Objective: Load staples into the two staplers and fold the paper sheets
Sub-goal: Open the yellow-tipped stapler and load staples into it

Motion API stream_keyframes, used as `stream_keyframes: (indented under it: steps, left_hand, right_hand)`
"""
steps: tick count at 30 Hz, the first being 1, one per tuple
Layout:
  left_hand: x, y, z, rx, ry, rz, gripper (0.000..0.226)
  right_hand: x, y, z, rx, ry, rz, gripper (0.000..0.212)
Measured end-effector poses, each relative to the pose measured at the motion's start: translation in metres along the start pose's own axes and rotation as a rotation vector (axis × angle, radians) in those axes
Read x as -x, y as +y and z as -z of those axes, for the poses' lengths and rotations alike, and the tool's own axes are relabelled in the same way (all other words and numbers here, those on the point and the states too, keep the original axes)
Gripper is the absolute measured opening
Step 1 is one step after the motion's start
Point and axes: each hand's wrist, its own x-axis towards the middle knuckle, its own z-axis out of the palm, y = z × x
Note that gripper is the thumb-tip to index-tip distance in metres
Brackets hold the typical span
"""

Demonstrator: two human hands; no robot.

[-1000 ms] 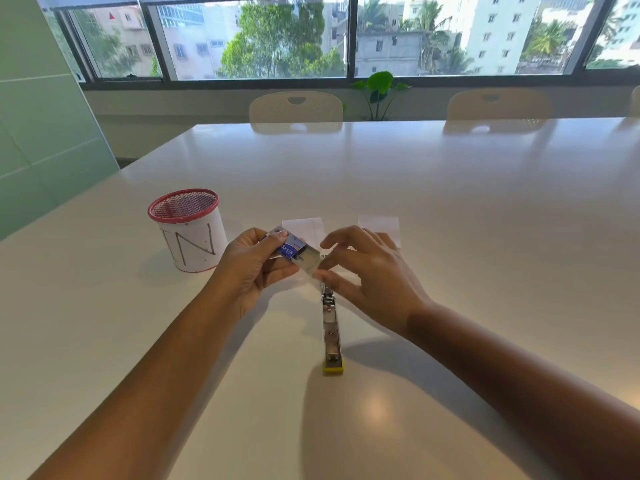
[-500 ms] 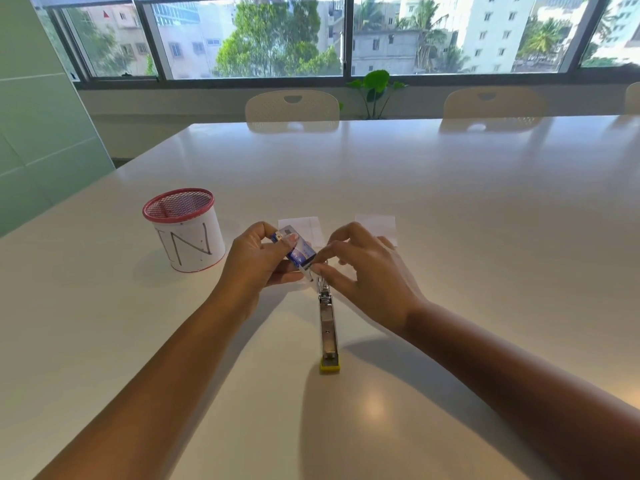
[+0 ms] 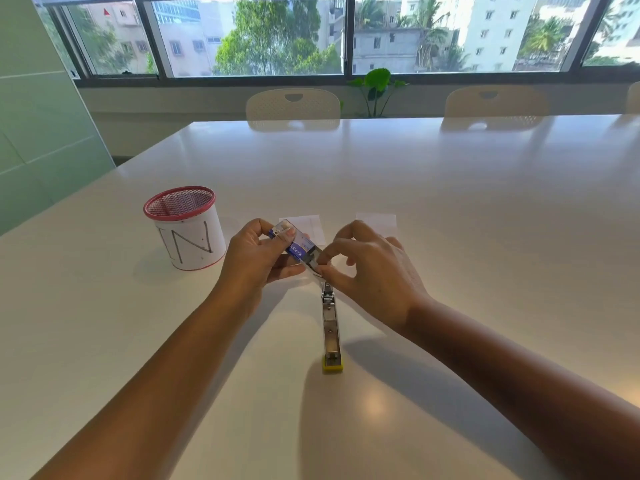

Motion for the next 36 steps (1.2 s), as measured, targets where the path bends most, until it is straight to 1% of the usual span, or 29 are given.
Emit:
stream_keyframes:
  steps: [5, 7, 9, 13, 15, 17, 19, 21, 22, 26, 29, 31, 36]
  left_hand:
    - [0.000, -0.001, -0.002, -0.060, 0.005, -0.010, 0.013]
    - [0.000, -0.003, -0.002, -0.049, -0.010, 0.016, 0.013]
    - [0.001, -0.003, -0.001, -0.004, -0.037, 0.061, 0.012]
    - [0.002, 0.000, 0.002, 0.240, -0.047, 0.201, 0.006]
    - [0.002, 0.001, 0.002, 0.332, -0.039, 0.250, 0.004]
    - [0.003, 0.002, 0.002, 0.370, -0.038, 0.261, 0.003]
    - [0.002, 0.002, 0.002, 0.386, -0.035, 0.260, 0.002]
    - [0.002, 0.002, 0.002, 0.398, -0.029, 0.260, 0.003]
    - [0.002, 0.003, 0.002, 0.400, -0.028, 0.260, 0.005]
    - [0.004, 0.003, 0.000, 0.374, -0.045, 0.246, 0.013]
    - [0.005, 0.002, -0.001, 0.310, -0.050, 0.217, 0.026]
    - [0.005, 0.002, -0.002, 0.279, -0.061, 0.201, 0.029]
    - [0.008, 0.002, -0.005, 0.199, -0.107, 0.165, 0.032]
  right_hand:
    - [0.000, -0.002, 0.000, -0.017, 0.018, -0.031, 0.017]
    - [0.000, -0.004, 0.003, -0.081, 0.024, -0.054, 0.014]
    - [-0.003, -0.004, 0.007, -0.287, 0.034, -0.147, 0.012]
    - [-0.014, 0.001, 0.017, -0.965, -0.022, -0.428, 0.013]
    - [-0.016, 0.002, 0.021, -1.249, -0.066, -0.549, 0.015]
    - [-0.015, 0.003, 0.023, -1.452, -0.115, -0.633, 0.011]
    - [-0.015, 0.003, 0.021, -1.569, -0.173, -0.689, 0.007]
    - [-0.015, 0.002, 0.019, -1.581, -0.245, -0.716, 0.004]
    - [-0.015, 0.002, 0.019, -1.551, -0.282, -0.708, 0.006]
    - [-0.012, 0.001, 0.015, -1.284, -0.350, -0.527, 0.022]
    - [-0.010, 0.000, 0.008, -1.132, -0.285, -0.437, 0.022]
    - [-0.010, -0.001, 0.004, -1.113, -0.227, -0.436, 0.020]
    - [-0.010, 0.000, 0.000, -1.091, -0.188, -0.457, 0.016]
